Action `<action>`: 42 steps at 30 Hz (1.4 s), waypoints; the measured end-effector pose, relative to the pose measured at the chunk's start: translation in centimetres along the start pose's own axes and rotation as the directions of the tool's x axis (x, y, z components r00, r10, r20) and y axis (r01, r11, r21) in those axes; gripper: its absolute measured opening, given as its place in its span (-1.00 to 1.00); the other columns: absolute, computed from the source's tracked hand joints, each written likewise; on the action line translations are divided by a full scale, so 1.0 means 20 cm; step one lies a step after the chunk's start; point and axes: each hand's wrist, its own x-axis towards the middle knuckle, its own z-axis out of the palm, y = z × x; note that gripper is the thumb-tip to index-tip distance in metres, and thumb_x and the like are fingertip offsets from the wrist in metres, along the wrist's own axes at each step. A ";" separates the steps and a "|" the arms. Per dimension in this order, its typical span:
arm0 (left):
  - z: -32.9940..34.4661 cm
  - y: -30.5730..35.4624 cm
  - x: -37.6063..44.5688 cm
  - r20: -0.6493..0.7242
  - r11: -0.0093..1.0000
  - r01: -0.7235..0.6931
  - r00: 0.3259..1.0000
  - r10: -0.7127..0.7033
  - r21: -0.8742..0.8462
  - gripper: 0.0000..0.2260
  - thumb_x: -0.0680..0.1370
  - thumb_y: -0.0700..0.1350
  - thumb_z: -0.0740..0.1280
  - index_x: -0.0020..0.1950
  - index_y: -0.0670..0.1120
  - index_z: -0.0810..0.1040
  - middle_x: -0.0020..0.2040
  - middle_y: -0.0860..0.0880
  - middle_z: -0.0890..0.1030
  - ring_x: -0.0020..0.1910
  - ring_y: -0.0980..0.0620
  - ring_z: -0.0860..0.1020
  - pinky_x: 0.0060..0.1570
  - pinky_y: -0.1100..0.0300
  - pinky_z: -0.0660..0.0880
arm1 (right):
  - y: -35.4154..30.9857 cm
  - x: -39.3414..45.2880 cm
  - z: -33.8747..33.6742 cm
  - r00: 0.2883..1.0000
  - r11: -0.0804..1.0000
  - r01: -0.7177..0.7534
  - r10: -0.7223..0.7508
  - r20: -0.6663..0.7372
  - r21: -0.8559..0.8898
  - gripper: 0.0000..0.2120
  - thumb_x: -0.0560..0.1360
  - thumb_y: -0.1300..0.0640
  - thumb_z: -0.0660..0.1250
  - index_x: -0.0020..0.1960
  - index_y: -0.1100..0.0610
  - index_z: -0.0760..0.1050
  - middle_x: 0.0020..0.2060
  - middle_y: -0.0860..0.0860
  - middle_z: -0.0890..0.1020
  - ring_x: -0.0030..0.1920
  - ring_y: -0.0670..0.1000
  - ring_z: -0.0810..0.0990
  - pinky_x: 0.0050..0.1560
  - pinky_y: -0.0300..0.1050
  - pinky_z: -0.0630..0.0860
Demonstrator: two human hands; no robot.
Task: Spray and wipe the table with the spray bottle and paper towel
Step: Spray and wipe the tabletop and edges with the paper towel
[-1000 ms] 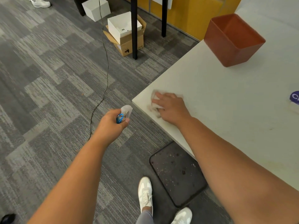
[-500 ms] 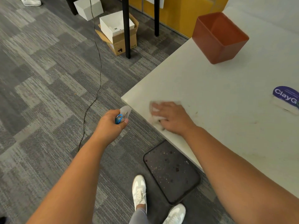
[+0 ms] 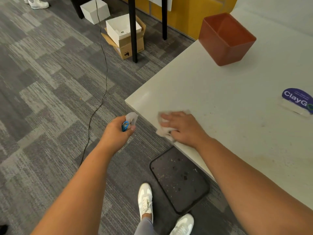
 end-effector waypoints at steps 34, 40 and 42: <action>-0.11 -0.12 0.09 -0.187 0.998 0.042 0.981 -0.049 -0.039 -0.81 0.63 -0.04 0.26 0.17 -0.10 0.43 -0.12 -0.05 0.48 -0.24 -0.10 0.43 -0.24 -0.01 0.46 | -0.19 0.18 0.12 0.988 0.986 -0.124 0.112 -0.109 -0.111 -0.49 0.43 -0.04 0.24 0.36 0.05 0.41 0.31 0.08 0.43 0.22 0.18 0.39 0.16 0.12 0.37; -0.15 -0.20 0.10 -0.174 0.998 0.013 0.985 -0.025 -0.068 -0.87 0.62 -0.06 0.26 0.15 -0.03 0.44 -0.19 0.00 0.46 -0.32 0.05 0.37 -0.28 0.11 0.37 | -0.36 0.45 0.18 0.978 0.966 -0.157 0.124 -0.166 -0.204 -0.53 0.36 0.10 0.40 0.25 0.15 0.45 0.10 0.15 0.44 0.02 0.17 0.40 -0.05 0.04 0.41; -0.18 -0.22 0.11 -0.169 0.996 0.006 0.985 -0.020 -0.085 -0.86 0.62 -0.07 0.27 0.16 -0.02 0.45 -0.17 0.02 0.48 -0.30 0.06 0.39 -0.29 0.12 0.38 | -0.41 0.56 0.19 0.978 0.955 -0.163 0.124 -0.165 -0.248 -0.54 0.37 0.10 0.37 0.25 0.15 0.44 0.12 0.14 0.42 0.03 0.16 0.37 -0.07 0.01 0.36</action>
